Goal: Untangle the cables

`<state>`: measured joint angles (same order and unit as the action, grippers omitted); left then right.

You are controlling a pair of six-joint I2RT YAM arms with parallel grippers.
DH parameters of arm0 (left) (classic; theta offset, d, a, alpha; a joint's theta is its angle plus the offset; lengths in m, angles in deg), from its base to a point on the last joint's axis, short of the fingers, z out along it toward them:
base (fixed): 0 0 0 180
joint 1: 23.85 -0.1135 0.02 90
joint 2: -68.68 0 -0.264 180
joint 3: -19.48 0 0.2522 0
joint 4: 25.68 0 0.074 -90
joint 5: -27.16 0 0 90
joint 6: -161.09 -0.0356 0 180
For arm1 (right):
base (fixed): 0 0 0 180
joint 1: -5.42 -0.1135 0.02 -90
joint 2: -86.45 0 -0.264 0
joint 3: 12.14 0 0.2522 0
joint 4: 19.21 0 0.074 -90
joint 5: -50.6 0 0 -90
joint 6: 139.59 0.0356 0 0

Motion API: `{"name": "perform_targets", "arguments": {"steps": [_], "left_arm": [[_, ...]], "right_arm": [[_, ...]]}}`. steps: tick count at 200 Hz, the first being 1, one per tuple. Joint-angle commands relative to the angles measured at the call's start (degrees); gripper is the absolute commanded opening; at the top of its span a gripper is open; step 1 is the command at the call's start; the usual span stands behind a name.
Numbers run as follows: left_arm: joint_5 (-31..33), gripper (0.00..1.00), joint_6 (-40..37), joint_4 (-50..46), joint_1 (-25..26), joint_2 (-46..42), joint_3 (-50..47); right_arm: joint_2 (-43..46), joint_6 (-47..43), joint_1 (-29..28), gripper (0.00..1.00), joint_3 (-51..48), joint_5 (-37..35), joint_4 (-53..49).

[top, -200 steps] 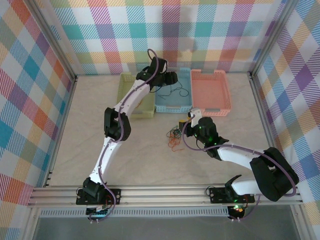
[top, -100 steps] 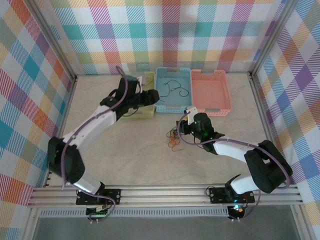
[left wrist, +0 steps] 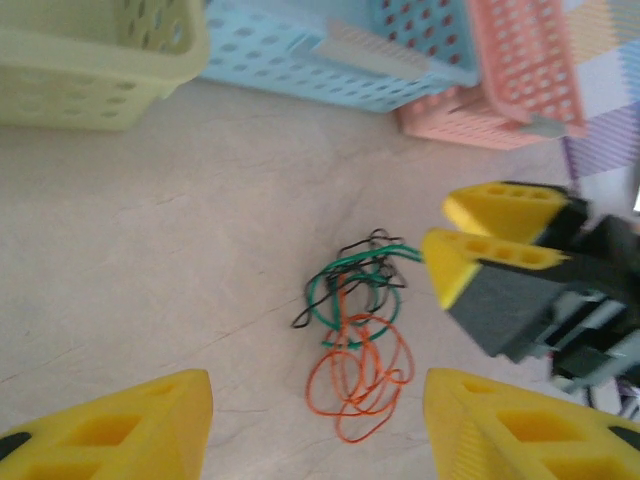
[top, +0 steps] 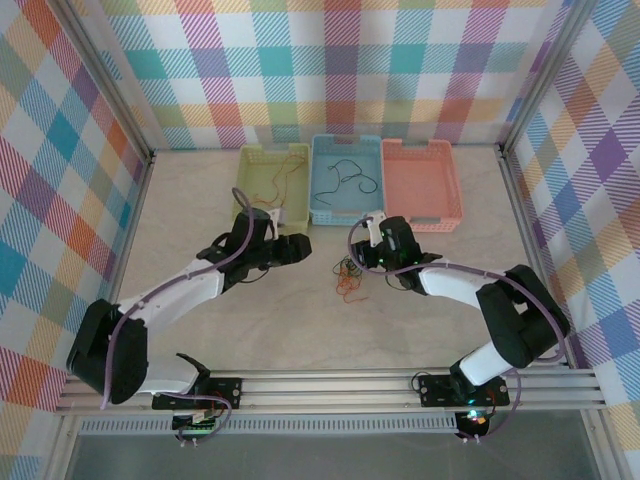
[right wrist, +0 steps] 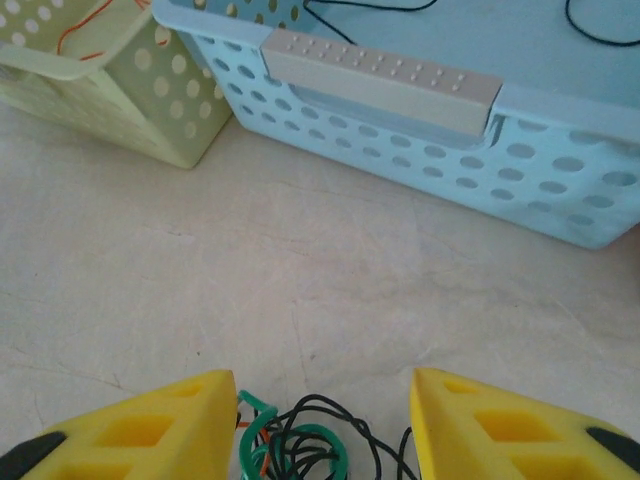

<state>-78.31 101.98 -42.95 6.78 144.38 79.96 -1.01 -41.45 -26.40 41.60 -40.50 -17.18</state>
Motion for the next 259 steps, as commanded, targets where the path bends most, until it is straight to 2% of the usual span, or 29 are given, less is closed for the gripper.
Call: {"name": "perform_targets", "arguments": {"steps": [1, 53, 79, 102, 139, 177, 221, 259], "left_arm": [[0.53, 0.58, 0.19, 6.58, 0.83, -3.08, -1.58], [0.95, 0.58, 0.17, 6.22, 1.38, -2.74, -2.13], [1.22, 0.58, 0.13, 6.23, 1.62, -3.17, -2.49], [1.19, 0.58, -0.21, 6.42, 2.11, -2.43, -2.23], [-1.89, 0.58, 1.71, 7.55, 2.65, 1.12, -1.28], [-2.77, 0.58, 1.42, 6.85, 3.70, 2.93, -0.07], [-5.92, 0.72, 1.02, 6.76, 5.13, 6.10, 1.71], [-8.26, 0.74, 1.04, 6.43, 6.43, 9.81, 3.67]], "right_arm": [[-0.99, -0.06, 0.35, 0.49, 1.99, 3.19, -3.07], [-4.62, 0.21, 0.40, 0.45, 5.69, 4.50, -8.13], [-5.09, 0.09, 0.35, 0.34, 6.34, 4.97, -8.89], [-3.99, -0.36, 0.35, 0.18, 5.58, 6.69, -7.36], [1.63, -1.28, 0.35, 0.00, -0.20, 11.89, 2.15], [7.30, -1.11, 0.29, 0.00, -6.83, 15.88, 13.05], [8.58, -1.18, 0.17, 0.00, -8.35, 17.96, 15.55], [8.95, -1.51, 0.22, 0.00, -8.74, 18.71, 16.20]]}}
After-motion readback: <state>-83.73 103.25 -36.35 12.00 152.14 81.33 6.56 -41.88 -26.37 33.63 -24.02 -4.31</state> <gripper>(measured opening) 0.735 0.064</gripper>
